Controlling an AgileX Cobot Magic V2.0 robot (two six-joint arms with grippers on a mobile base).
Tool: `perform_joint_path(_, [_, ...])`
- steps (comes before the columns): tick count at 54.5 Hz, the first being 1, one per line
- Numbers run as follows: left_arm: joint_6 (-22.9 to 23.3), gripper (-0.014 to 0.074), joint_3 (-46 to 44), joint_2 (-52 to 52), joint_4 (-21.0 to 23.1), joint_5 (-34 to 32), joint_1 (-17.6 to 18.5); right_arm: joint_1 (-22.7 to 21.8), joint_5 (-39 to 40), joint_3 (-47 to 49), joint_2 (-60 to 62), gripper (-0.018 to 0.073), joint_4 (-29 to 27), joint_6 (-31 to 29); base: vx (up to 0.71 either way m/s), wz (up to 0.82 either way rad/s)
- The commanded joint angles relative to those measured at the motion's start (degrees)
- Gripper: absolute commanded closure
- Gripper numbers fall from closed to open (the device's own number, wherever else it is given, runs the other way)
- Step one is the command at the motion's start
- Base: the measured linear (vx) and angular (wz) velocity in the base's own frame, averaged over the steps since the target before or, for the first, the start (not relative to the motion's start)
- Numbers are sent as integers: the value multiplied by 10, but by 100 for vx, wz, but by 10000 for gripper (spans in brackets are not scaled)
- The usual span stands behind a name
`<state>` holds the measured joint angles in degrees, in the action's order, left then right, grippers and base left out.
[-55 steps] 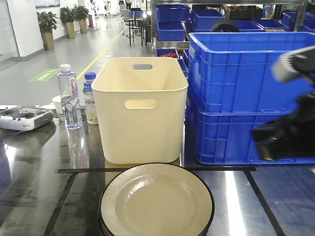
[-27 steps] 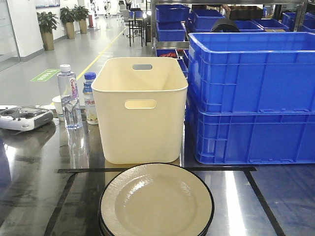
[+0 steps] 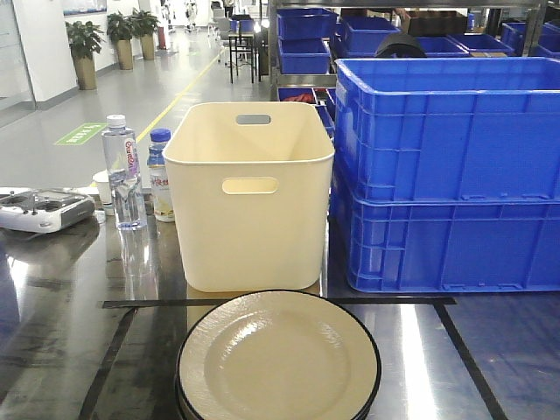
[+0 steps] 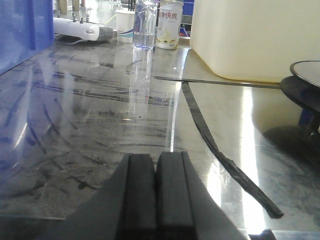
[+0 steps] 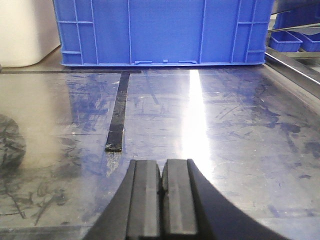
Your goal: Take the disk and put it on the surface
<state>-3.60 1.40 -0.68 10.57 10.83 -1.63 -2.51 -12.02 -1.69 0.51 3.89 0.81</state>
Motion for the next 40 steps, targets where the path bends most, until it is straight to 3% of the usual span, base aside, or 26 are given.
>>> perform_joint_path(1, [0, 604, -8, -8, 2, -45, 3, -2, 42, -4, 6, 567, 6, 2, 0, 0])
perform_joint_path(40, [0, 604, -8, -8, 2, -45, 3, -2, 37, -4, 6, 567, 6, 1, 0, 0])
